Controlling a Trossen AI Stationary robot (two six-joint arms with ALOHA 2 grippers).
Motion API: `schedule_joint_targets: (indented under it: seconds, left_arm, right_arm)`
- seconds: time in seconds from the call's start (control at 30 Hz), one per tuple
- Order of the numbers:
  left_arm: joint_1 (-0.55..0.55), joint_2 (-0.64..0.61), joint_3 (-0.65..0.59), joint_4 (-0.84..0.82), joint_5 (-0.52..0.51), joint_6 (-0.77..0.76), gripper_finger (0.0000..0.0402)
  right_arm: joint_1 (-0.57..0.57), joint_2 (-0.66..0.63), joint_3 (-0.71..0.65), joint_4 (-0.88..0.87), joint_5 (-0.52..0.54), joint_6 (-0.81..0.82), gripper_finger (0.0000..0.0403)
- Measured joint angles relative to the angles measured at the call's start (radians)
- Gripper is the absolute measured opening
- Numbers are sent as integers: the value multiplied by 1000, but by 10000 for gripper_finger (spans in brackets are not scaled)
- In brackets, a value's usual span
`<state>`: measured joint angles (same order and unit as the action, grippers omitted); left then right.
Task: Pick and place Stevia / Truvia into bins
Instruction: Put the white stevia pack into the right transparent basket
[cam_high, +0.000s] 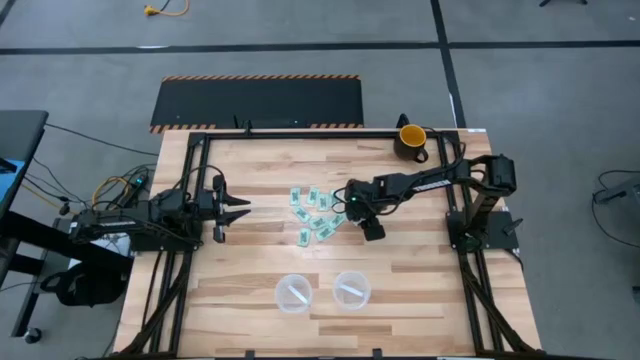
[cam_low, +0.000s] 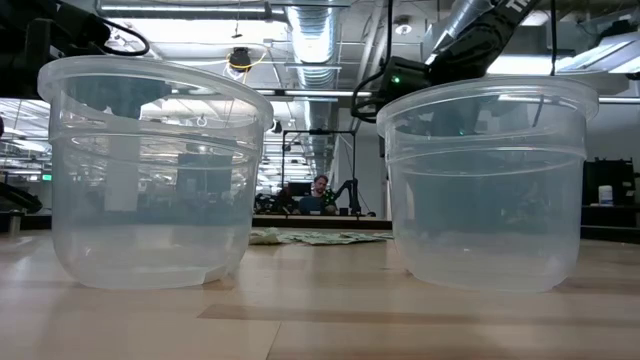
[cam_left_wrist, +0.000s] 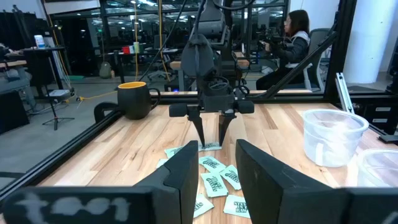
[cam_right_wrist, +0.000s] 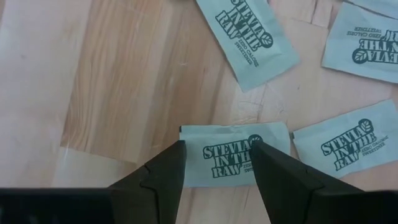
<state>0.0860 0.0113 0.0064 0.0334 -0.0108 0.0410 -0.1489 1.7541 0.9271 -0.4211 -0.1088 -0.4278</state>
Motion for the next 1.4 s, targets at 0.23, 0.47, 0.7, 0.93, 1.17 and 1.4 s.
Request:
schedule_joint_targets:
  seconds: [0.23,0.47,0.7,0.93,1.17,1.4]
  left_arm:
    - [0,0,0,0,0,0,98]
    - [0,0,0,0,0,0,98]
    - [0,0,0,0,0,0,98]
    - [0,0,0,0,0,0,98]
    - [0,0,0,0,0,0,98]
    - [0,0,0,0,0,0,98]
  right_arm:
    - [-4,-2,-13,15,-6,1,175]
    - [-4,-1,-13,14,-6,1,167]
    - [-3,0,-14,13,-23,8,111]
    - [-3,-6,-14,10,-23,16,67]
    - [-4,-65,-7,-33,-16,18,44]
    - [15,-133,74,-150,-21,42,20]
